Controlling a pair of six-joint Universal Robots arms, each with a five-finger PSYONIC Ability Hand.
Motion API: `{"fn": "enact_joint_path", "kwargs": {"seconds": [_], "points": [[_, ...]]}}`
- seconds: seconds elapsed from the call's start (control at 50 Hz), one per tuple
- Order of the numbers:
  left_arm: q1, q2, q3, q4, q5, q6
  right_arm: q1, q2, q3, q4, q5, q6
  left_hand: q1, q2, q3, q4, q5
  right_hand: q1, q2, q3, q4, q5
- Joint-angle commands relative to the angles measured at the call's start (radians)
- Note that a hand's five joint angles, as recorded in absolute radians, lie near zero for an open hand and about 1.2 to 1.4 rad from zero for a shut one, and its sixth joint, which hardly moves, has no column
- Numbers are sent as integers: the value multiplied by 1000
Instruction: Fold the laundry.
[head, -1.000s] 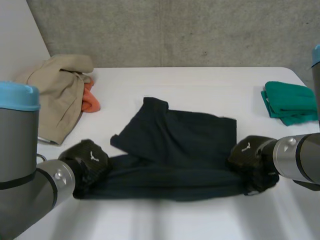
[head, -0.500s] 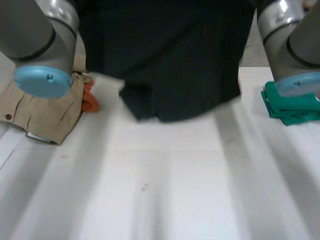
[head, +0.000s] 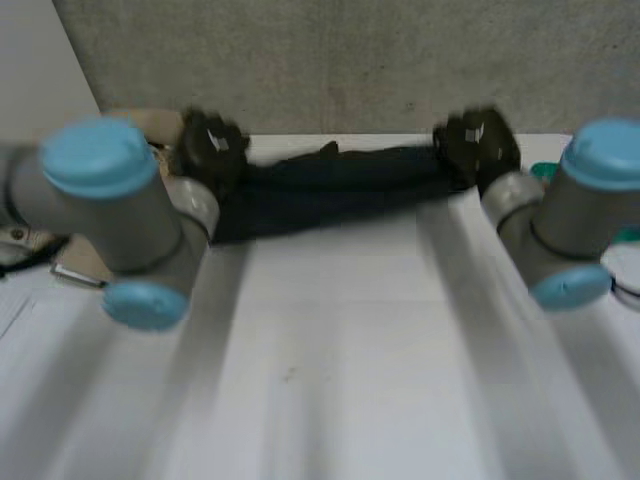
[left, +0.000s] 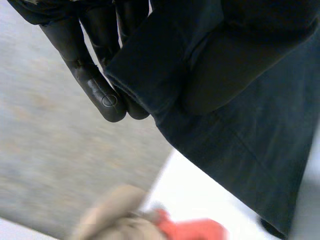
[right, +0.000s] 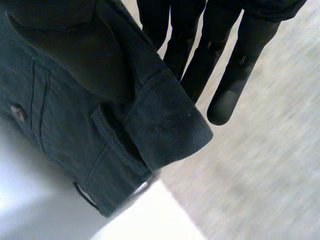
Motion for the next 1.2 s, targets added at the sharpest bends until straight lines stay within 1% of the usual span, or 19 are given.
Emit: {"fn": "enact_joint_path", "kwargs": {"seconds": [0.02,0.14,0.2,0.28,0.3,0.38,0.44,0.5,0.6,0.68,0.74,0.78,0.96,1.06,1.08,1.1,1.12,1.14,1.2], "points": [[-67,-20,-206,48,-9,68,-20,-1,250,50,-3,-47,237,200,209,197,196,276,222,207,197,183],[-113,72,-306,-2,-56,102,-48,-105,339,171,-37,-107,237,200,209,197,196,276,222,207,197,183],[-142,140,-363,-108,-115,115,-70,-189,355,315,-75,-170,237,200,209,197,196,276,222,207,197,183],[-182,218,-404,-316,-173,102,-102,-260,339,589,-97,-280,237,200,209,197,196,276,222,207,197,183],[-196,239,-412,-400,-181,85,-112,-272,322,713,-98,-332,237,200,209,197,196,276,222,207,197,183],[-228,264,-403,-579,-159,0,-129,-271,293,980,-94,-461,237,200,209,197,196,276,222,207,197,183],[-240,250,-369,-677,-118,-62,-134,-253,270,1048,-92,-521,237,200,209,197,196,276,222,207,197,183],[-234,214,-307,-737,-78,-99,-139,-239,247,1041,-95,-505,237,200,209,197,196,276,222,207,197,183],[-191,141,-164,-757,-64,-76,-146,-216,183,1003,-100,-433,237,200,209,197,196,276,222,207,197,183],[-129,57,18,-673,-64,-27,-142,-187,106,906,-98,-292,237,200,209,197,196,276,222,207,197,183],[-64,-47,224,-559,-50,17,-128,-144,48,752,-94,-163,237,200,209,197,196,276,222,207,197,183],[-50,-93,305,-525,-43,32,-120,-119,26,679,-83,-132,237,200,209,197,196,276,222,207,197,183],[-33,-403,744,-387,37,132,-77,71,-122,314,58,-141,237,200,209,197,196,276,222,207,197,183],[-41,-537,918,-350,82,134,-65,185,-217,193,90,-178,237,200,209,197,196,264,210,195,185,171],[-43,-555,941,-338,91,131,-63,208,-234,179,92,-184,182,145,154,142,141,34,-19,-35,-45,-59],[-44,-572,962,-324,94,128,-63,232,-253,167,93,-190,-88,-126,-117,-129,-130,-372,-426,-441,-451,-465],[-50,-598,991,-295,92,126,-60,281,-291,144,101,-208,-672,-710,-701,-713,-714,-946,-999,-1015,-1025,-1039],[-55,-610,999,-281,85,125,-57,306,-311,134,109,-218,-984,-1022,-1013,-1025,-1026,-946,-999,-1015,-1025,-1039],[-72,-623,995,-200,37,129,-57,355,-376,125,164,-245,-984,-1022,-1013,-1025,-1026,-946,-999,-1015,-1025,-1039]]}}
